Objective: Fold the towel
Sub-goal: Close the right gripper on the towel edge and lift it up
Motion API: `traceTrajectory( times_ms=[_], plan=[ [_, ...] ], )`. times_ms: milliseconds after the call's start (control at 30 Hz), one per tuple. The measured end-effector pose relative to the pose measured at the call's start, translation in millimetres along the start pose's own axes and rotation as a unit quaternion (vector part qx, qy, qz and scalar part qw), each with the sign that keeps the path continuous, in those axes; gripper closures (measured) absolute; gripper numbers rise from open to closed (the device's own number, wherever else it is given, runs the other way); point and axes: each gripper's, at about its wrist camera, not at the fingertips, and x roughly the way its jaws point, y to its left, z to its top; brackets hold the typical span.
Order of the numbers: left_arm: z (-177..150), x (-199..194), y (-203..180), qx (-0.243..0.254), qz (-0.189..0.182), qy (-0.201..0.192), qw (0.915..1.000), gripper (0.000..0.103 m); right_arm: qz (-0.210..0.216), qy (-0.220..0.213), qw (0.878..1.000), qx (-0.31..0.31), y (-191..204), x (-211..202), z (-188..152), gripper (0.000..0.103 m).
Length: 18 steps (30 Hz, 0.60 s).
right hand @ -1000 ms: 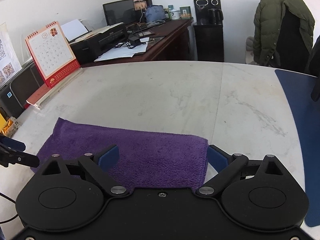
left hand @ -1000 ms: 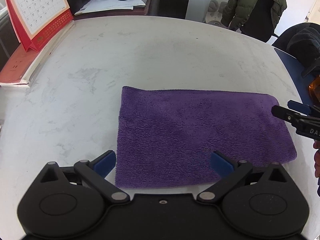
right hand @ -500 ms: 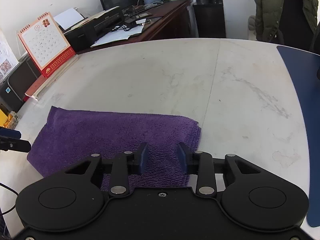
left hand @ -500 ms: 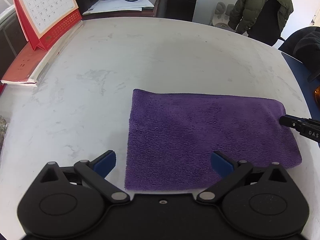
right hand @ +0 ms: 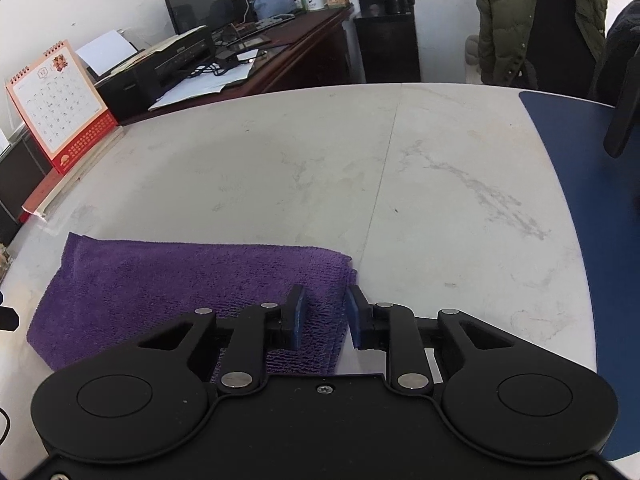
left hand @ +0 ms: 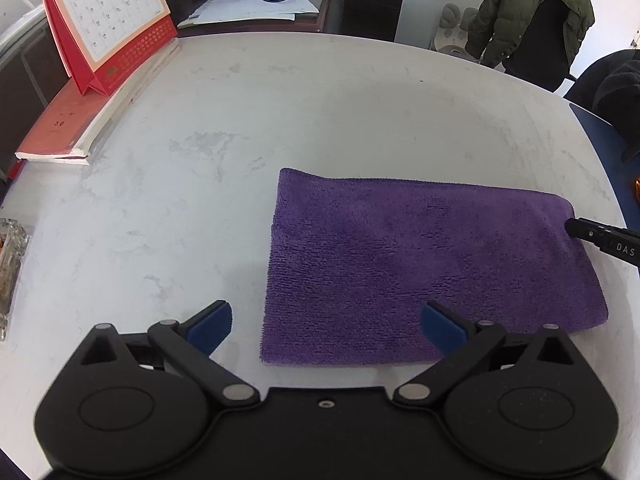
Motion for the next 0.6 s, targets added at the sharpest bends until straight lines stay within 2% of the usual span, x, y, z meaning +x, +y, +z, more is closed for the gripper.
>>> traceTrajectory(
  times_ms=[200,367,467,600],
  plan=[
    [-0.6,6.5,-2.0,0.001,0.000,0.008,1.0000,0.001,0.049,0.010,0.999,-0.010,12.0,-11.6,-0.8,0.078],
    [-0.2,9.2,-0.7,0.002,-0.001,0.010,0.9999,0.001,0.091,-0.008,0.996,-0.024,18.0,-20.7,-1.0,0.078],
    [1.0,9.7,-1.4,0.005,-0.001,0.011,0.9999,0.001,0.066,0.003,0.997,-0.045,19.2,-13.8,-2.3,0.078],
    [1.9,11.1,-2.6,0.008,-0.001,0.014,0.9999,0.001,0.047,-0.004,0.997,-0.065,21.5,-10.1,-1.4,0.079]
  ],
)
